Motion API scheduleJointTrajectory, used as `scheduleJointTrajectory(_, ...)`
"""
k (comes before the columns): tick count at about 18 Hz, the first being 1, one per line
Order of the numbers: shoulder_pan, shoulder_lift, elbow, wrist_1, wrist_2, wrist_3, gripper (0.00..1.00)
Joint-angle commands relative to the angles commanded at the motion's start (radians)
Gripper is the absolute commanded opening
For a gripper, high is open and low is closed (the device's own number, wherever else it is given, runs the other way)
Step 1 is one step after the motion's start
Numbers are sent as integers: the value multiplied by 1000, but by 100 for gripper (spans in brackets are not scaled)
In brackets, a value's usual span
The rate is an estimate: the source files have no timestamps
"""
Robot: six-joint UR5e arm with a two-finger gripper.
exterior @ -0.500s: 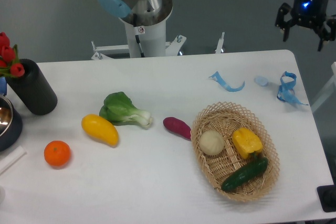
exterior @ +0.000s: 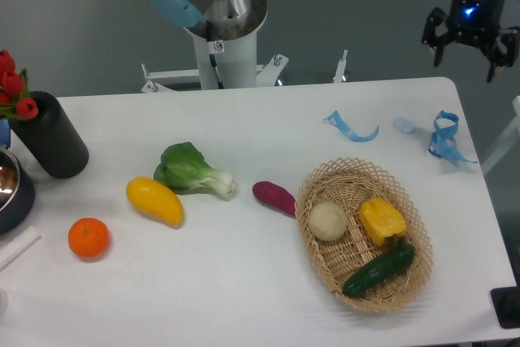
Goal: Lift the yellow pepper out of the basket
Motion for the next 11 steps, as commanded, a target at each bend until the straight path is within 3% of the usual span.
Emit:
scheduleJointTrajectory(7,-15,-5,-28,6,-5,-156,100)
scheduleJointTrajectory(11,-63,-24,-29,63,-3,-375,100)
